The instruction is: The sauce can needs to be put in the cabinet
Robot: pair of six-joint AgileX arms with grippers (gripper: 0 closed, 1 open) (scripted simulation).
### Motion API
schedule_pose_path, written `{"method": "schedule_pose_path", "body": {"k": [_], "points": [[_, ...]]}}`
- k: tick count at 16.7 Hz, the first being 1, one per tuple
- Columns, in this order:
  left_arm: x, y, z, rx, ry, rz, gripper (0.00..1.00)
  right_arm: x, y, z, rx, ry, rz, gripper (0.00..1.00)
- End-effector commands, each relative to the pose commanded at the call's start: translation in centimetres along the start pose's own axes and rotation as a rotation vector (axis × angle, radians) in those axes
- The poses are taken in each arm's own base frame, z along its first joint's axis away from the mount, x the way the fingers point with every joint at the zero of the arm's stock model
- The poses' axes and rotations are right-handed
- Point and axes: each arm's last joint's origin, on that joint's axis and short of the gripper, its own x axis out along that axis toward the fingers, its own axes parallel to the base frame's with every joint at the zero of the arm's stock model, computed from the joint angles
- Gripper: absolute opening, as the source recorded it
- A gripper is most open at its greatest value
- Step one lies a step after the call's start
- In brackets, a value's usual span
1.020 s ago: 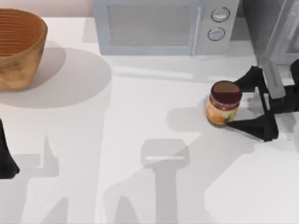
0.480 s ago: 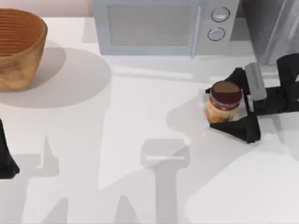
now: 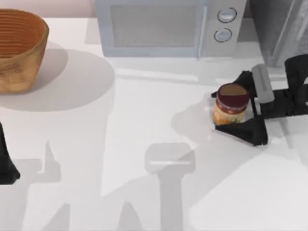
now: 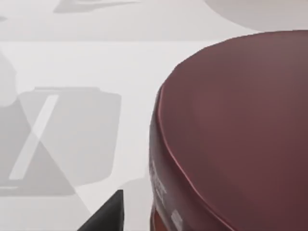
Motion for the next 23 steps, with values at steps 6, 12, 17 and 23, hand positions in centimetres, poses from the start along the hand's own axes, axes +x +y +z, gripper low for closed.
{"method": "schedule_pose_path", "body": {"k": [6,12,17,23], "points": [[0.0,0.0,0.0,0.0,0.0,0.0,1.0,0.0,0.0,0.0,0.0,0.0,0.0,0.32],[0.0,0.0,0.0,0.0,0.0,0.0,1.0,0.0,0.0,0.0,0.0,0.0,0.0,0.0],[0.0,0.0,0.0,0.0,0.0,0.0,1.0,0.0,0.0,0.0,0.0,0.0,0.0,0.0],[0.0,0.0,0.0,0.0,0.0,0.0,1.0,-0.6,-0.5,2.0,-0.005,0.001,-0.006,0.0]]}}
